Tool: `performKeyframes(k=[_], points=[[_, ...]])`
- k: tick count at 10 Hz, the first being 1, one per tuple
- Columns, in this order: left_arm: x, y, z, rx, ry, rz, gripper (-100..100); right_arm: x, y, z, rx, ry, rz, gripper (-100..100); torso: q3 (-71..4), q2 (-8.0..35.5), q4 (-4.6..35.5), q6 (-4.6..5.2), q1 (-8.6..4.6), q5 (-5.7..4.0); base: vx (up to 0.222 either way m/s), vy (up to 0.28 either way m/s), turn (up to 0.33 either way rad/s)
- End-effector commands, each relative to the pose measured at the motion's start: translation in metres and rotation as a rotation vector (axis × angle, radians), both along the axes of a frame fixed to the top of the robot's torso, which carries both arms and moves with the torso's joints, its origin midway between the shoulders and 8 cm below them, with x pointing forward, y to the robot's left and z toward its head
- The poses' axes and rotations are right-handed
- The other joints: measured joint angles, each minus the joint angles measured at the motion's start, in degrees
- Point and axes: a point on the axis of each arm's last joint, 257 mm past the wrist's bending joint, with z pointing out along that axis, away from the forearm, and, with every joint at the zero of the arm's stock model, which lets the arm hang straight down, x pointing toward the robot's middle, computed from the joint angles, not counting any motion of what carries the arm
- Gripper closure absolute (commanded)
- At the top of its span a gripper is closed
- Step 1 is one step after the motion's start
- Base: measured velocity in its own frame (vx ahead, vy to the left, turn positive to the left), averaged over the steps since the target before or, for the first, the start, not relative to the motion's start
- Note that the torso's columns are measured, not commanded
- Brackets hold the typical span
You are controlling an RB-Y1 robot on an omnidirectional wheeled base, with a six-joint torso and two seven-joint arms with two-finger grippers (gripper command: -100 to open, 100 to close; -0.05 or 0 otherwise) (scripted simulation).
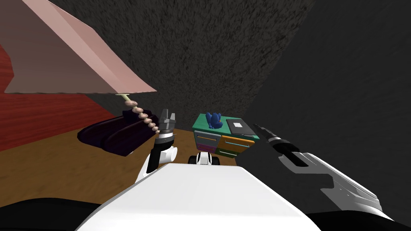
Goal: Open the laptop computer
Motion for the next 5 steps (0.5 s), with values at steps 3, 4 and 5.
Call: performKeyframes(k=[3, 4, 5], points=[[0.0000, 0.0000, 0.0000, 0.000, 0.000, 0.000, 0, 0.0000, -0.0001, 0.0010, 0.002, 0.000, -0.001, 0, 0.0, 0.0, 0.0, -0.01, 0.03, 0.01, 0.000, 0.000, 0.000], [0.0000, 0.0000, 0.0000, 0.000, 0.000, 0.000, 0, 0.0000, -0.0001, 0.0010, 0.002, 0.000, -0.001, 0, 0.0, 0.0, 0.0, -0.01, 0.04, 0.01, 0.000, 0.000, 0.000], [0.0000, 0.0000, 0.0000, 0.000, 0.000, 0.000, 0, 0.0000, -0.0001, 0.0010, 0.002, 0.000, -0.001, 0, 0.0, 0.0, 0.0, -0.01, 0.05, 0.02, 0.000, 0.000, 0.000]])
